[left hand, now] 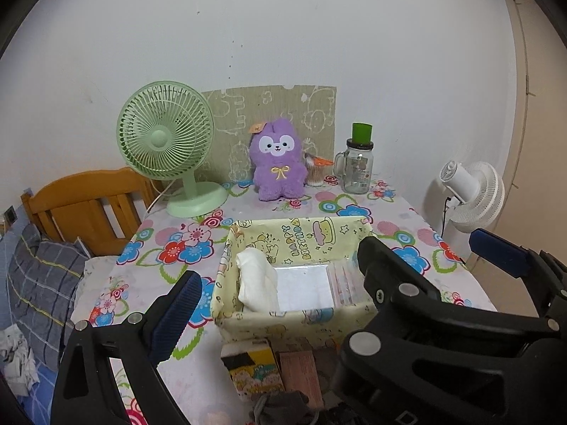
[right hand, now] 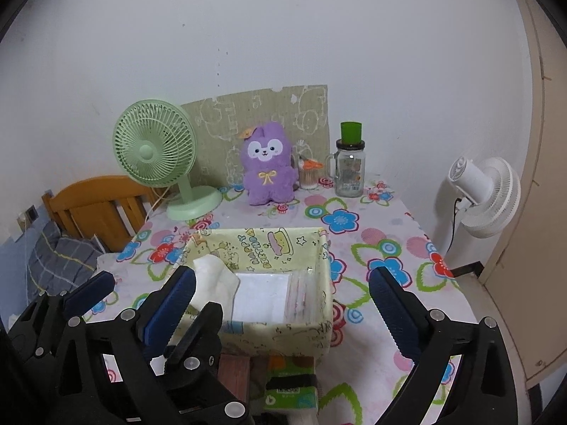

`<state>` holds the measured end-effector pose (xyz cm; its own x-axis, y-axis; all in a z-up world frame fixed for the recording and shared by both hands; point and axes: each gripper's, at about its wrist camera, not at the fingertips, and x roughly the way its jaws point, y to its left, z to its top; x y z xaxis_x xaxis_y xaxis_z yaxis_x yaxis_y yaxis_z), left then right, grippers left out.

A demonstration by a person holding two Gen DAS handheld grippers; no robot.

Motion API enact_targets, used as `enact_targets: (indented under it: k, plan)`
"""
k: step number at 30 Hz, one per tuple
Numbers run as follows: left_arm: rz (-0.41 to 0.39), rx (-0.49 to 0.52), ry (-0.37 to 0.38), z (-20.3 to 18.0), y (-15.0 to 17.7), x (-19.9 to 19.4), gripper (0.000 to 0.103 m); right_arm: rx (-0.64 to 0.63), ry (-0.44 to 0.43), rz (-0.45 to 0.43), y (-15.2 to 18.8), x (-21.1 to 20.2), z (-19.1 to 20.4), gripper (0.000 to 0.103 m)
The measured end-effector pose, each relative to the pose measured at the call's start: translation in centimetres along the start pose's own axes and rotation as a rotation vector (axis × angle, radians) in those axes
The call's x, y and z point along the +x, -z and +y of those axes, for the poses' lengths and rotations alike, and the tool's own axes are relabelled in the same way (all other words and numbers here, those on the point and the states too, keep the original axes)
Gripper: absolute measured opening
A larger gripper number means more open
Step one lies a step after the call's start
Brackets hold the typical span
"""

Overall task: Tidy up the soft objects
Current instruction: 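Withdraw both tools from the basket toward the remaining items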

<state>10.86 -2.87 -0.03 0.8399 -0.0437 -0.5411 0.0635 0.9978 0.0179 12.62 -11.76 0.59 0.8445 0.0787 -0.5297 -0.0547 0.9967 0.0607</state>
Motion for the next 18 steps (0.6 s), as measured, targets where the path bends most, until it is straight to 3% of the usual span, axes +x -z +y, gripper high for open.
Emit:
enact_targets:
  k: [18]
  plan:
    - [-0.046,-0.011,0.009,-1.2,2.8,-4.4,0.098,-0.016,-0.002,-0.044,2.6,-4.7,-0.3,0.1]
